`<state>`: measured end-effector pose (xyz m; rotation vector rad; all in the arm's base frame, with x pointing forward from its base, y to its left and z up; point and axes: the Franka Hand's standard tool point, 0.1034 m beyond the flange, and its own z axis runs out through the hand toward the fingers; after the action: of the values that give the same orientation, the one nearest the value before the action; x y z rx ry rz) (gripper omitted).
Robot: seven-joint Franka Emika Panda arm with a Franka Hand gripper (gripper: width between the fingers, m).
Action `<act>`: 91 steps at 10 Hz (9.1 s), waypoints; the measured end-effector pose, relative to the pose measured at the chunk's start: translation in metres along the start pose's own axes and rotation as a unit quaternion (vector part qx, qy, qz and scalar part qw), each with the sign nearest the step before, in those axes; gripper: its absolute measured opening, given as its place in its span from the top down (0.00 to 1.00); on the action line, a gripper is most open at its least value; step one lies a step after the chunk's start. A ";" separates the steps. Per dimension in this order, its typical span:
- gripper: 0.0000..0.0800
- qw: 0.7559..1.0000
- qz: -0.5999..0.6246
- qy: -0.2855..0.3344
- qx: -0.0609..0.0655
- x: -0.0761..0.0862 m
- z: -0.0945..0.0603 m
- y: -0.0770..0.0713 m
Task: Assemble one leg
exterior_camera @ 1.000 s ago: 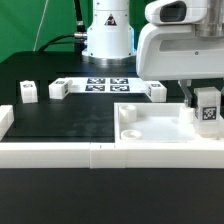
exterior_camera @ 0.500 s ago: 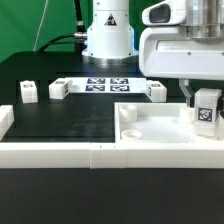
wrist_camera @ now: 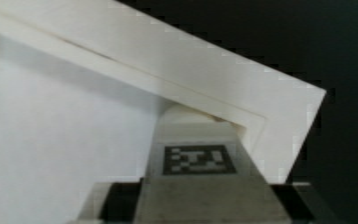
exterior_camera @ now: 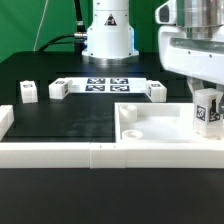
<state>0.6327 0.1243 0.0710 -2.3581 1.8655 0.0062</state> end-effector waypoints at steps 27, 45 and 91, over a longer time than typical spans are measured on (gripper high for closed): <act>0.64 0.874 -0.481 -0.027 -0.064 0.003 0.000 0.004; 0.37 0.994 0.103 -0.005 -0.039 -0.005 0.003 -0.001; 0.21 1.000 0.000 -0.005 -0.029 0.004 0.007 0.000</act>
Offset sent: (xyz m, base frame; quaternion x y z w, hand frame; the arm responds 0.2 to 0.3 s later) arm 0.0010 -0.0049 -0.0035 -0.0009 0.0017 0.1379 0.9904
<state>0.6338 0.1211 0.0642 -2.3908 1.8857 0.0724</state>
